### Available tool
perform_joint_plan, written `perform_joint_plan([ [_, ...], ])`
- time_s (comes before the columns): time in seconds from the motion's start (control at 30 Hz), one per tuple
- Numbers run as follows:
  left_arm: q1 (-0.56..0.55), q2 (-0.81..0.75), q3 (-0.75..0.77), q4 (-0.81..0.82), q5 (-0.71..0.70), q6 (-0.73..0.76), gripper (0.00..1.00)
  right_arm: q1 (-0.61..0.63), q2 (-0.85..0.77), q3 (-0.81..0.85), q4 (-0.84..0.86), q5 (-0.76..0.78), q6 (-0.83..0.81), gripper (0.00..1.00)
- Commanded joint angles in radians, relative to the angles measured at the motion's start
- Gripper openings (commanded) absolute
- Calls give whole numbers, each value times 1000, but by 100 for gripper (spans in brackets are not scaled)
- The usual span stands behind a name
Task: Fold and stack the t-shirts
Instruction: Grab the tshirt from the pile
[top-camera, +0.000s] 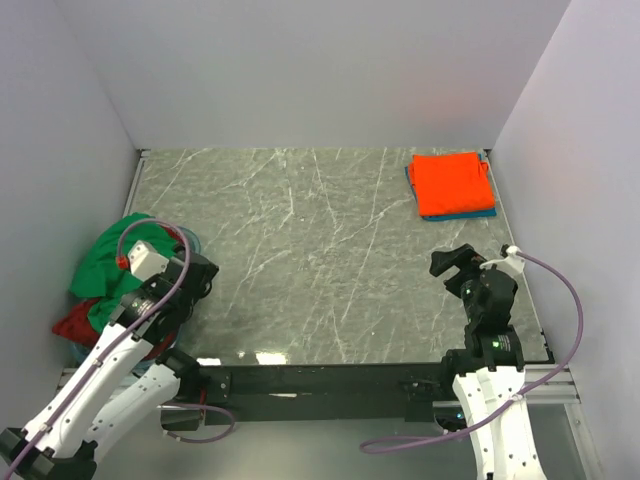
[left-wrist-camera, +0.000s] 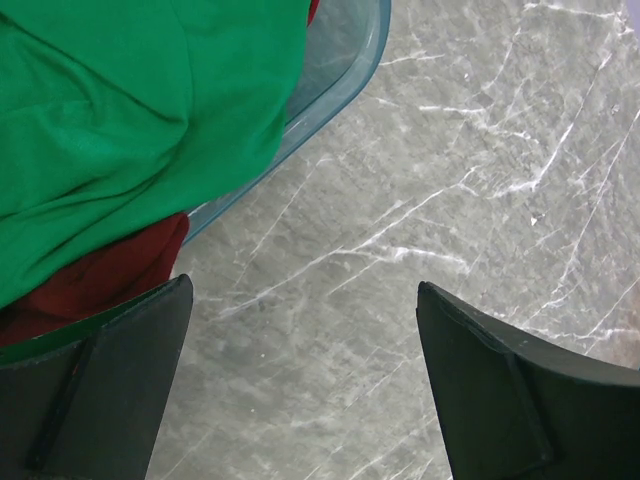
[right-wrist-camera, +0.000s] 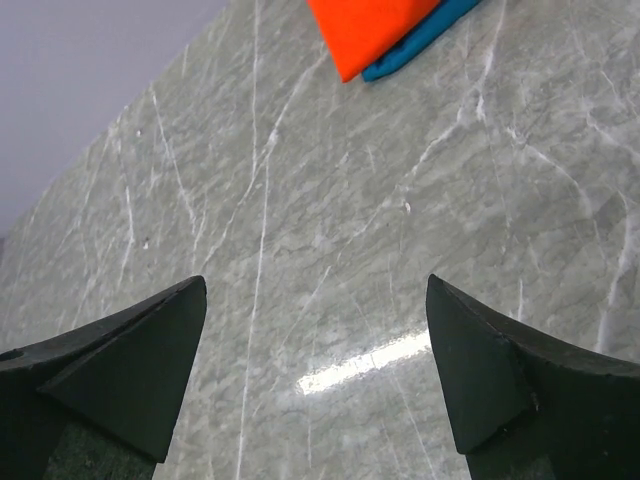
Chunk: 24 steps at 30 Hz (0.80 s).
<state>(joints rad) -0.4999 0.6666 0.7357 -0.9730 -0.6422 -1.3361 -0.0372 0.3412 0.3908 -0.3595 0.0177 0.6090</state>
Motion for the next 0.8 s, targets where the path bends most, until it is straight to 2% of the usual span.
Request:
perform_joint_plan([
  [0.0,-2,31,65,39,-28,9,100,2,-25,5,36,4,17,96],
  [0.13,4,126,116,105,-39,41,99,2,-19,-24,85,-53,23,96],
  [0.23,58,221,178,96,-97,64,99,2,-2,-10,76,-56,17,96],
  [0.33,170,292,228,163,-79,139,99,3,8,-18,86,-77,3,97],
  [0.47,412,366,237,298,57,264,100,2,25,-30,111,-127,-14,97],
  [0.6,570,470,267,306,42,284,100,2,38,-29,119,-159,-29,97],
  [0.77,733,502,258,330,19,288,99,2,65,-30,126,-186,-41,97],
])
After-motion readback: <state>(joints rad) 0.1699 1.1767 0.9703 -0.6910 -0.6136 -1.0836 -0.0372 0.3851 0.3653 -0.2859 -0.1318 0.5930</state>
